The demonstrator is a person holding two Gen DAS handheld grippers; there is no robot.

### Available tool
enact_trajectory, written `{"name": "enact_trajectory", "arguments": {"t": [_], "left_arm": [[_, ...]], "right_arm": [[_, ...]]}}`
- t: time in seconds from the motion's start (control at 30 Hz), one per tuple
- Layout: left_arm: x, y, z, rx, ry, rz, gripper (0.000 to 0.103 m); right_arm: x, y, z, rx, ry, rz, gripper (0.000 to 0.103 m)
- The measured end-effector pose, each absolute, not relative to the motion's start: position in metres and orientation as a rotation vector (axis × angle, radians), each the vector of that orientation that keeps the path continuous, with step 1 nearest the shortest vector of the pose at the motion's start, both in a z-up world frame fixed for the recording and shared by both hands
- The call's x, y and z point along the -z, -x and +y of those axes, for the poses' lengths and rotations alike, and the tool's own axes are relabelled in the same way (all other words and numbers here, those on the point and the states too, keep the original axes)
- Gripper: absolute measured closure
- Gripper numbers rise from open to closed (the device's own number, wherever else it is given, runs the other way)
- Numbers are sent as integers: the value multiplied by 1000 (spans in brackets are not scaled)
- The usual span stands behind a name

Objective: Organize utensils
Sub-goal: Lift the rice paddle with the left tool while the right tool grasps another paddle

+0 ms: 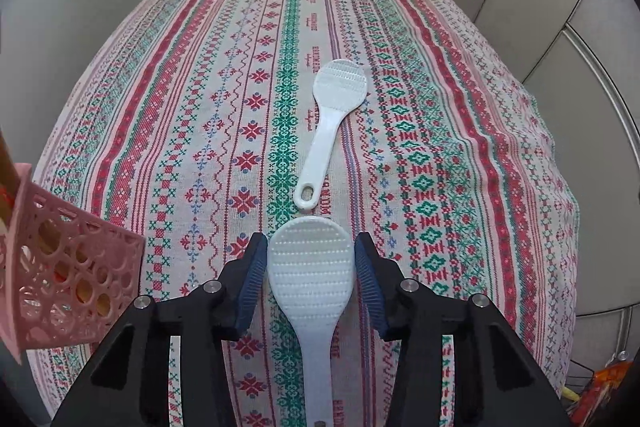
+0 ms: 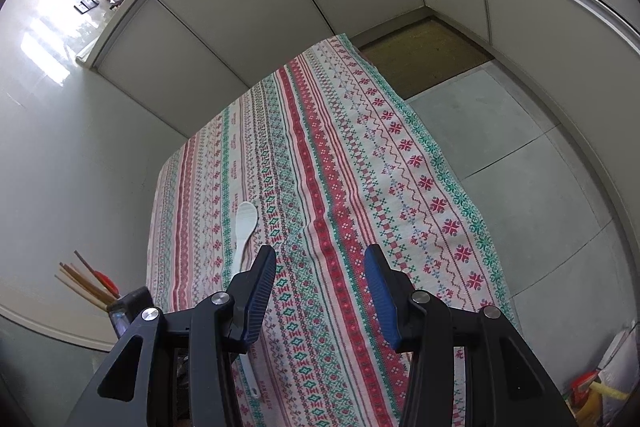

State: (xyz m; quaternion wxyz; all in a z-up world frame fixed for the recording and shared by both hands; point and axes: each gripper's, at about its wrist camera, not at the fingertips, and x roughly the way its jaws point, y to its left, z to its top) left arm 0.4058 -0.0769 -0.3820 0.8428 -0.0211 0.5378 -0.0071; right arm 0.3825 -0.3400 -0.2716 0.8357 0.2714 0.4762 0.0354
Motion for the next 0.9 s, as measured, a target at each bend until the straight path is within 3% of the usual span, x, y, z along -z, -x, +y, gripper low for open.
{"name": "enact_trajectory", "arguments": {"t": [0.5,0.7,0.9], "left_arm": [[245,-302,-53,231,125,781,56],[189,-281,18,108,164,519,56],[187,-290,88,3,292,376,56]], "right_arm": [[294,-399,-309,-115,-537,1079,56],[306,-413,-278,-138,-475,1116,56],[308,-421,-250,-148,-425,1119,56]]}}
